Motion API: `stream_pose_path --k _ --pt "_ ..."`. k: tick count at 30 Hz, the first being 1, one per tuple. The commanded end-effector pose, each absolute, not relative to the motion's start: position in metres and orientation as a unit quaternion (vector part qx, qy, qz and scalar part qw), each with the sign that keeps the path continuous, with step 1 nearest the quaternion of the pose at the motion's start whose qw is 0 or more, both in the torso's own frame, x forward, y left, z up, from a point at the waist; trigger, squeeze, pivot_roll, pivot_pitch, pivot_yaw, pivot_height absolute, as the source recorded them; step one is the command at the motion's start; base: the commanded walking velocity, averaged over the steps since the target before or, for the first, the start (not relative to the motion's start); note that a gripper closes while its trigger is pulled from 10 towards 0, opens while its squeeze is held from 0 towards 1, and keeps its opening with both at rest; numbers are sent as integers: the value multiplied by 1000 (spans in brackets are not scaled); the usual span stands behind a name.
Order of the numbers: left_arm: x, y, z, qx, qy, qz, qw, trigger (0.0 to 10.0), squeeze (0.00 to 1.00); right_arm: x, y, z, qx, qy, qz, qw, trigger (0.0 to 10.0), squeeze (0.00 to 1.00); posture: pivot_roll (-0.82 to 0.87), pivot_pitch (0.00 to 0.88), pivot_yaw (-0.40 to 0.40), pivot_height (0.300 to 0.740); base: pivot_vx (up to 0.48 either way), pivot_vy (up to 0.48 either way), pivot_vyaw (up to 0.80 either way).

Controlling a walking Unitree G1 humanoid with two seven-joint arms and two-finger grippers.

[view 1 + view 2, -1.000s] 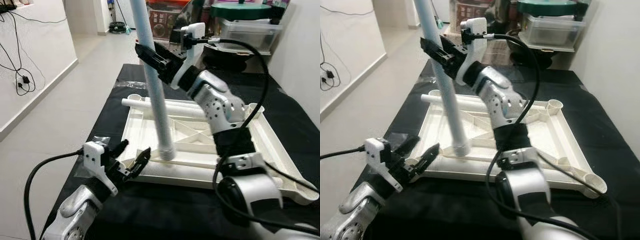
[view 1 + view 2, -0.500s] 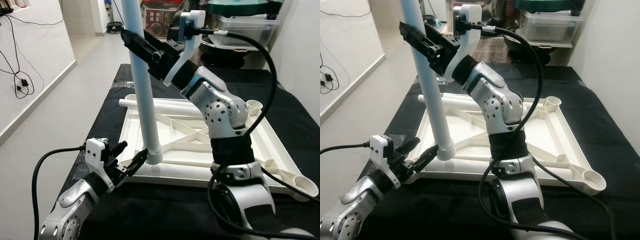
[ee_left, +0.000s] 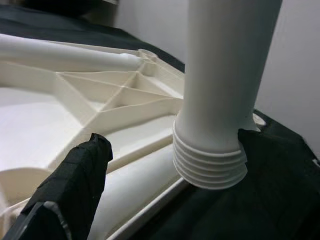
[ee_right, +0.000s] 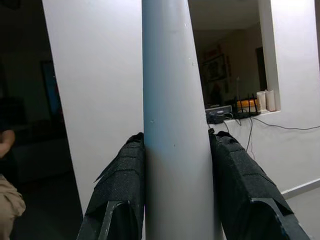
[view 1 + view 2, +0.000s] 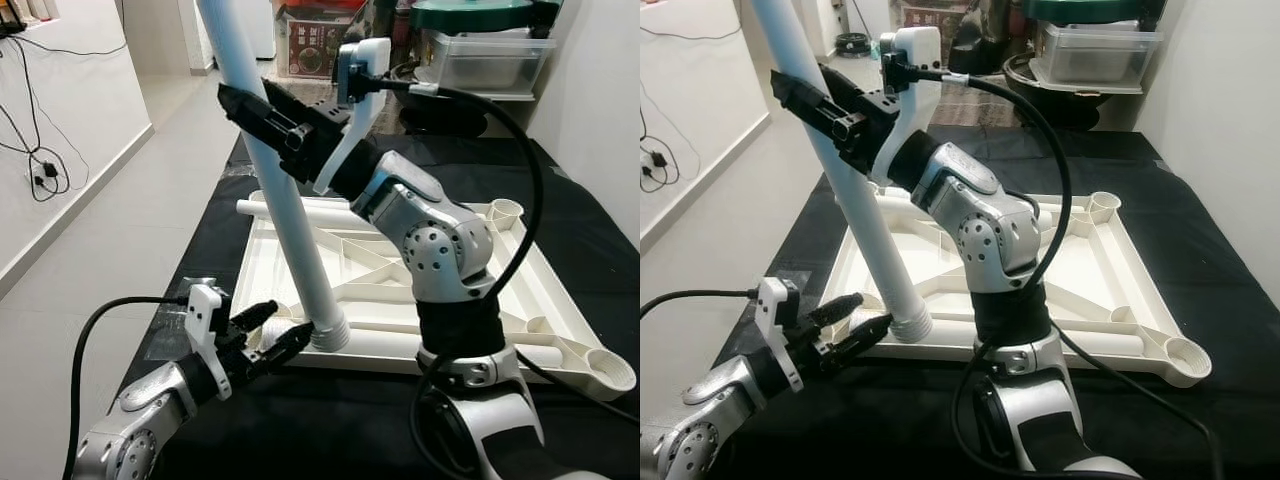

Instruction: Building children table

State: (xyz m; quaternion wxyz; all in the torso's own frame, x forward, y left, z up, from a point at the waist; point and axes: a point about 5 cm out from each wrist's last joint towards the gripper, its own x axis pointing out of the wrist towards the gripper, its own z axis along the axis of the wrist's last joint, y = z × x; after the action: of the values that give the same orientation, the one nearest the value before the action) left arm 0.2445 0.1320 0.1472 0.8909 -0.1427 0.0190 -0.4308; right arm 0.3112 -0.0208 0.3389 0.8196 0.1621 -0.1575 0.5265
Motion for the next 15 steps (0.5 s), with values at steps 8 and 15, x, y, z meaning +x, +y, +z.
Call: stream_pose_path --k 8,15 --pt "239 130 143 -147 43 -443 883 10000 0 302 -13 342 167 -162 540 809 0 0 16 0 -18 740 0 0 0" --pt "226 130 145 -147 47 -453 878 10000 0 316 -20 346 151 -170 517 825 0 0 24 0 -23 740 0 0 0"
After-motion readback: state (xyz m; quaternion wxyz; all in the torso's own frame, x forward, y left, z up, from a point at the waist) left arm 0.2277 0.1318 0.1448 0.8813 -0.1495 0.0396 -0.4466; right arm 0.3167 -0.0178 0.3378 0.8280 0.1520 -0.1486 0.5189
